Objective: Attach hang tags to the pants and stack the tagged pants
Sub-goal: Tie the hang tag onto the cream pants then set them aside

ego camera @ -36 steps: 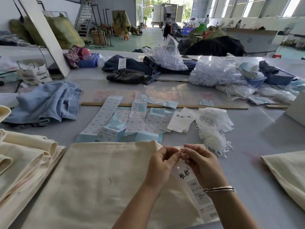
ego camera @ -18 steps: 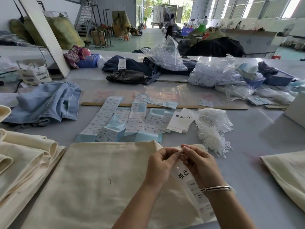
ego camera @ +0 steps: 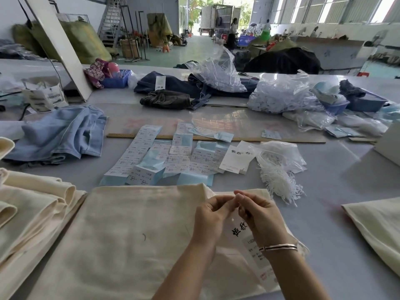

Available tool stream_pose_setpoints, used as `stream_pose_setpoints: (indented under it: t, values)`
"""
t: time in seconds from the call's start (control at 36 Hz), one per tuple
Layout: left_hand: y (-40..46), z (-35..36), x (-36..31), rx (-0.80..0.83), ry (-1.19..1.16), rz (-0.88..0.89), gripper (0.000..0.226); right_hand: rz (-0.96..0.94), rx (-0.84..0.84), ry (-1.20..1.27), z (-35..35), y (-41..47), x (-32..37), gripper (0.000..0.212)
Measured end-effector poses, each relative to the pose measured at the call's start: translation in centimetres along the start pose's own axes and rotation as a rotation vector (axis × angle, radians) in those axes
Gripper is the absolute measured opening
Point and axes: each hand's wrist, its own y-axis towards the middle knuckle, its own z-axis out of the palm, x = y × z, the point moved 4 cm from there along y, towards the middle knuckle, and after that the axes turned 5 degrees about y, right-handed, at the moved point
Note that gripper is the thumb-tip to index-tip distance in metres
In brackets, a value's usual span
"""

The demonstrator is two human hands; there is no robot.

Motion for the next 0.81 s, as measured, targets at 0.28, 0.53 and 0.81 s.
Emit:
stream_pose_setpoints:
  t: [0.28, 0.53, 0.81]
  values:
    - [1.0, 0.2, 0.5, -0.022, -0.042, -0.084, 0.013, -0.175, -0.051, -0.276, -0.3, 0.4, 0.4, 0.021]
    - [1.8, 0.0, 1.4, -0.092, 0.045, -0.09, 0.007, -0.24, -0.066, -0.395, -0.3, 0.8, -0.5, 0.017]
    - [2.6, -3.8, -0.2, -0.05, 0.477, 0.223, 0.032, -0.258, -0.257, -0.11, -4.6, 3.1, 0.8, 0.028]
